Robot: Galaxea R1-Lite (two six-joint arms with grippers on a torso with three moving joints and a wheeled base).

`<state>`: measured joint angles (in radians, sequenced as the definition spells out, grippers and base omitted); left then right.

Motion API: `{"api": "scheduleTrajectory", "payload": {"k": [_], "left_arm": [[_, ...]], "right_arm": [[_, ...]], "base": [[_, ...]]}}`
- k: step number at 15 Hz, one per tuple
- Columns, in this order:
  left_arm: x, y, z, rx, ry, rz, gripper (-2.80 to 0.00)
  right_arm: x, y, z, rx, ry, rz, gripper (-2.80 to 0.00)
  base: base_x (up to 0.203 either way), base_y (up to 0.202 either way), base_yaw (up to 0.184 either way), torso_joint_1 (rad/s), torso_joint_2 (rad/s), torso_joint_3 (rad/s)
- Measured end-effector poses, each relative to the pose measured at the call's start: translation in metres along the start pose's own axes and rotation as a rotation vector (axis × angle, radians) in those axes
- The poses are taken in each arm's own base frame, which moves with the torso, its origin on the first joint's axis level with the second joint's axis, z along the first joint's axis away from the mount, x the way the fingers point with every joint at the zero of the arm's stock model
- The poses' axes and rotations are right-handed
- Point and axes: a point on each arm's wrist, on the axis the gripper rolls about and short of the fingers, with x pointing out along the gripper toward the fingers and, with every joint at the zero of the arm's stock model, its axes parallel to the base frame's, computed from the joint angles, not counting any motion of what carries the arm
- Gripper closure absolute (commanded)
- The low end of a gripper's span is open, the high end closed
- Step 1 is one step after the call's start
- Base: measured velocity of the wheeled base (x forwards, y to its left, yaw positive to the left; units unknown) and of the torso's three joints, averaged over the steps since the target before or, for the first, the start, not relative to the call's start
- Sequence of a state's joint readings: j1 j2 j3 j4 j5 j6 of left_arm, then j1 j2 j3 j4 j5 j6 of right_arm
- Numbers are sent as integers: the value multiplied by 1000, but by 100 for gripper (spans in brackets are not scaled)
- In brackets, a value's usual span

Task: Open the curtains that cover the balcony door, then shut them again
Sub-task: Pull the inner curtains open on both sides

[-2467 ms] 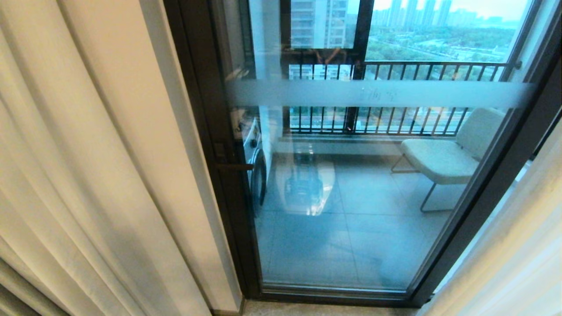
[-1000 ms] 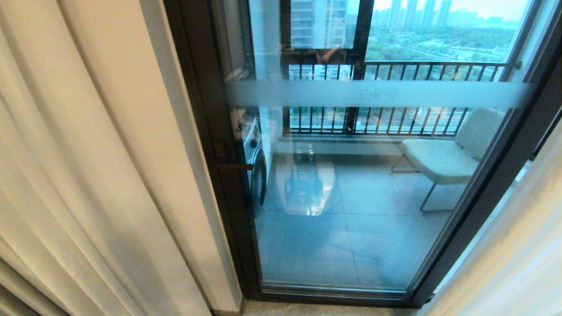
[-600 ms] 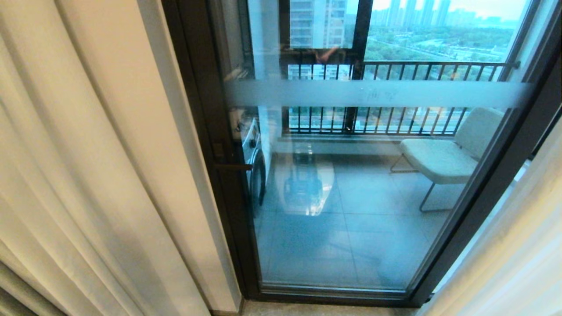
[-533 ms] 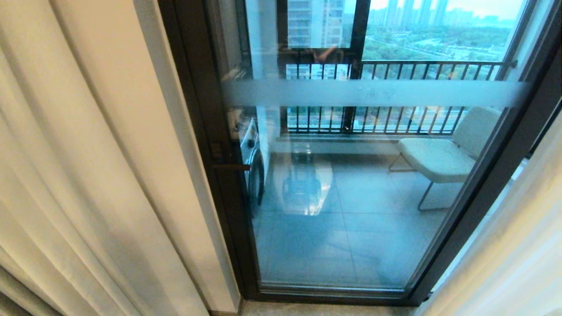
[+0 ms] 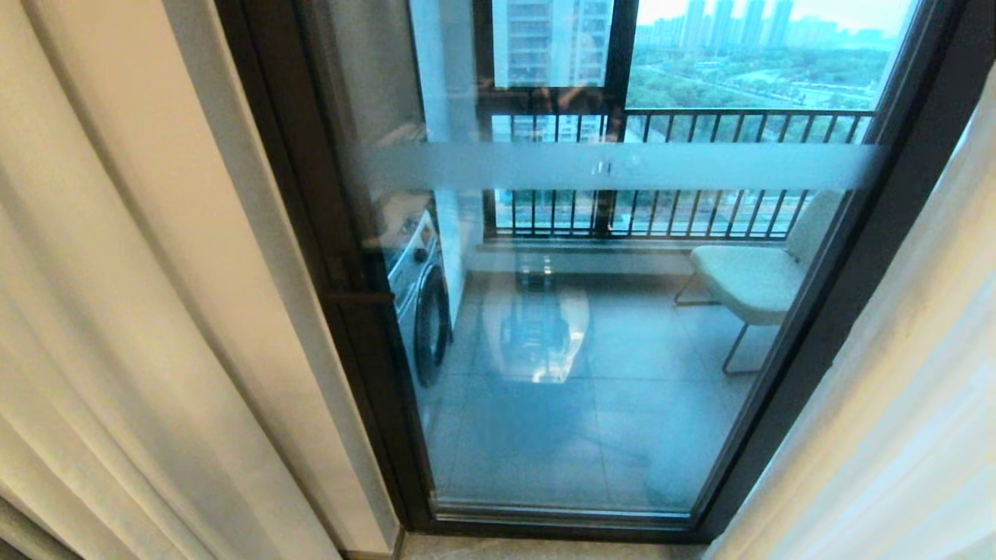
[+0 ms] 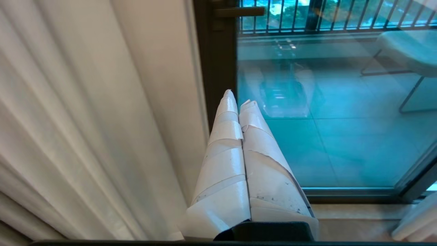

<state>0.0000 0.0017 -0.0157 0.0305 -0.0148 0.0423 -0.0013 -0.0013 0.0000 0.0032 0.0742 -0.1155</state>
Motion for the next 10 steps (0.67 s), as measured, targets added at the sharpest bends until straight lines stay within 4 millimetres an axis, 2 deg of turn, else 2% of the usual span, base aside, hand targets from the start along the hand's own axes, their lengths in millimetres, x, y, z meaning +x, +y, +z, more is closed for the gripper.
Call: {"api": "scheduleTrajectory", "payload": {"k": [10], "left_arm": [[0, 0, 0, 0, 0, 0, 0]], "right_arm": [[0, 0, 0, 0, 0, 0, 0]], "base": [[0, -190, 0, 3, 3, 1]]}}
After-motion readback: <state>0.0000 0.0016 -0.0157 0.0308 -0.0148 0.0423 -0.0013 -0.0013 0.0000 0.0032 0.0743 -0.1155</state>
